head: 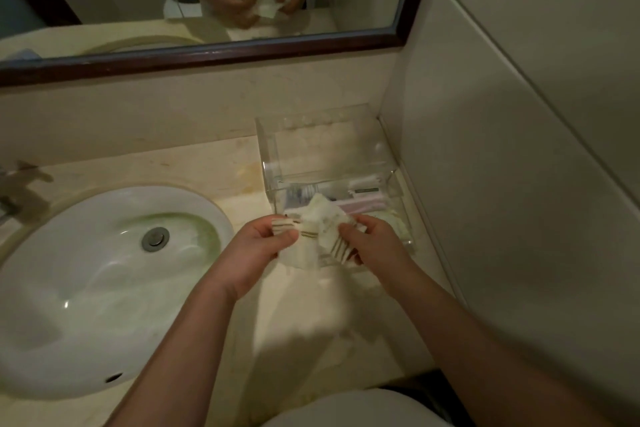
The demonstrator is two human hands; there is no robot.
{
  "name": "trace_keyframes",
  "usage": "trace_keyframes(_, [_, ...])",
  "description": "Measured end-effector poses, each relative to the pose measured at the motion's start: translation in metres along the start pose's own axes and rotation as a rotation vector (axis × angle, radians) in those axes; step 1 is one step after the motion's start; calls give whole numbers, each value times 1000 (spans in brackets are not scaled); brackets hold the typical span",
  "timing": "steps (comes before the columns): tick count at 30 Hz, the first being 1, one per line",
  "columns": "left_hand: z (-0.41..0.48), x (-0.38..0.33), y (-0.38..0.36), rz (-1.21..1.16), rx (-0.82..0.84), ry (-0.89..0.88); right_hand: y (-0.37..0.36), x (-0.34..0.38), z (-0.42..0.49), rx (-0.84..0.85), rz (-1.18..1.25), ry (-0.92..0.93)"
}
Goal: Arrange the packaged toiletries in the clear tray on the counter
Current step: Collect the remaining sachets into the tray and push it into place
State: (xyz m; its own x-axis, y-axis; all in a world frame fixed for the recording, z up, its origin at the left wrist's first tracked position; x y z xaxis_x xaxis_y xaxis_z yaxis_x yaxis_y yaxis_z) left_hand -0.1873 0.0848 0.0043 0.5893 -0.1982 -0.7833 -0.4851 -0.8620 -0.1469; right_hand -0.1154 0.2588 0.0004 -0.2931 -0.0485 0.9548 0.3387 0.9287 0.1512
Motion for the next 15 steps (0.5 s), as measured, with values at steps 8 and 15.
trace_keyframes(8, [-6, -11, 23, -78, -214, -148, 31, -28, -10, -142, 148, -118])
trace_keyframes(15, [-16, -14, 0, -417, 20, -159, 29, -31, -14, -148, 213, -115])
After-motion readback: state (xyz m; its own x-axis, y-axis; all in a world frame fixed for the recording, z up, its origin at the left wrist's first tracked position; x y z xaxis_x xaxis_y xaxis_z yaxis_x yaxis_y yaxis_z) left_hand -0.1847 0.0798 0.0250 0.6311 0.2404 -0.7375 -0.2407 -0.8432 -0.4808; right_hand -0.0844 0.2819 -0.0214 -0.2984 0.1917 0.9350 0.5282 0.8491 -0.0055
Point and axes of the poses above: each hand's wrist, its own z-axis towards the middle knuckle, its own y-axis out of the back of the hand, x = y × z, the point moved 10 cm from there along z, towards the middle knuckle, and after that the axes turned 12 degrees about y, right-handed, at the moved point
